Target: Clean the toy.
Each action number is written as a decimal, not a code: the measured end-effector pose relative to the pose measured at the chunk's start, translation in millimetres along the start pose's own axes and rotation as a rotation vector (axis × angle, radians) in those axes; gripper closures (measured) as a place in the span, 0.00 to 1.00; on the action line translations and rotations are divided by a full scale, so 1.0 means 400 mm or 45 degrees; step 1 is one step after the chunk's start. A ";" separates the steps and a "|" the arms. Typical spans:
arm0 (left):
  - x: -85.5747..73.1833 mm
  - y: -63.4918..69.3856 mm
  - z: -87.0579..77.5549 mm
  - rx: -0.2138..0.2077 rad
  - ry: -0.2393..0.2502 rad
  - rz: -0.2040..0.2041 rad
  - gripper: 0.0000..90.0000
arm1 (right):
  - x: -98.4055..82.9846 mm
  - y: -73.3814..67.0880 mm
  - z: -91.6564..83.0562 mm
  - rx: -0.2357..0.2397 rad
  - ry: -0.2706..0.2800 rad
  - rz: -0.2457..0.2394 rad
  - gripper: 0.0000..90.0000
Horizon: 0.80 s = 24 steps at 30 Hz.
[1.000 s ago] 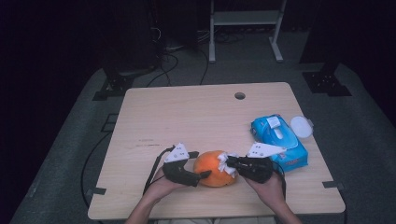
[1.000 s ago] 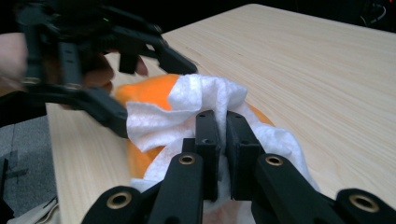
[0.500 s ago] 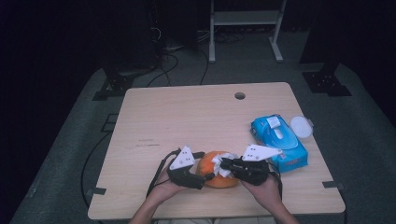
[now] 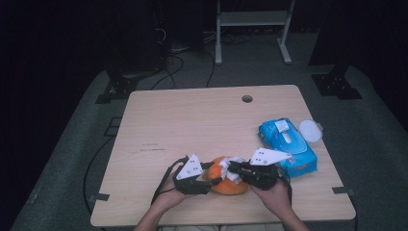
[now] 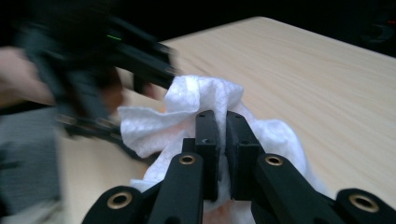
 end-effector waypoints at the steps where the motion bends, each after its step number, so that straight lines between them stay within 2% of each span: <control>1: 0.000 0.000 0.001 -0.003 0.008 -0.013 0.47 | -0.007 0.015 -0.006 -0.020 -0.002 0.023 0.93; 3: 0.008 -0.002 0.005 0.012 0.021 -0.090 0.31 | -0.018 0.031 -0.014 -0.013 0.004 0.078 0.93; 4: 0.011 -0.004 0.008 0.008 0.021 -0.128 0.21 | -0.017 0.028 -0.013 -0.015 0.002 0.068 0.93; 5: 0.013 -0.005 0.009 -0.010 0.028 -0.150 0.21 | -0.014 0.021 -0.009 -0.005 -0.002 0.058 0.93; 9: 0.012 0.017 0.011 -0.021 0.028 -0.090 0.39 | 0.002 -0.018 0.012 0.056 0.011 0.030 0.93; 11: 0.018 0.035 0.015 -0.028 0.026 -0.040 0.41 | 0.010 -0.034 0.020 0.105 0.031 0.031 0.93; 13: 0.022 0.042 0.016 -0.018 0.007 0.006 0.42 | 0.013 -0.046 0.028 0.116 0.022 0.007 0.93; 16: 0.016 0.034 0.010 -0.023 0.002 -0.004 0.43 | 0.008 -0.031 0.022 0.108 0.013 0.018 0.93; 19: 0.008 0.021 0.004 -0.027 -0.003 -0.030 0.42 | -0.012 0.004 0.008 0.038 -0.010 0.046 0.93; 21: 0.013 0.017 0.006 -0.024 0.016 -0.063 0.33 | -0.024 0.024 -0.001 0.030 -0.004 0.098 0.93; 22: 0.018 0.017 0.009 -0.025 0.027 -0.088 0.24 | -0.023 0.023 -0.002 0.029 0.002 0.103 0.93; 23: 0.022 0.018 0.012 -0.038 0.039 -0.104 0.20 | -0.019 0.017 0.000 0.035 0.004 0.095 0.93; 24: 0.024 0.020 0.014 -0.040 0.034 -0.093 0.20 | -0.014 0.007 0.006 0.067 0.015 0.085 0.93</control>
Point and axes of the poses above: each handheld gripper's, and its own axes: z roughly forward along the jaws, x roughly out of its top, y roughly to its right, the point moved 1 cm from there along z, roughly forward along the jaws, and after that the axes turned 6 degrees about x, right-handed, at the moved point
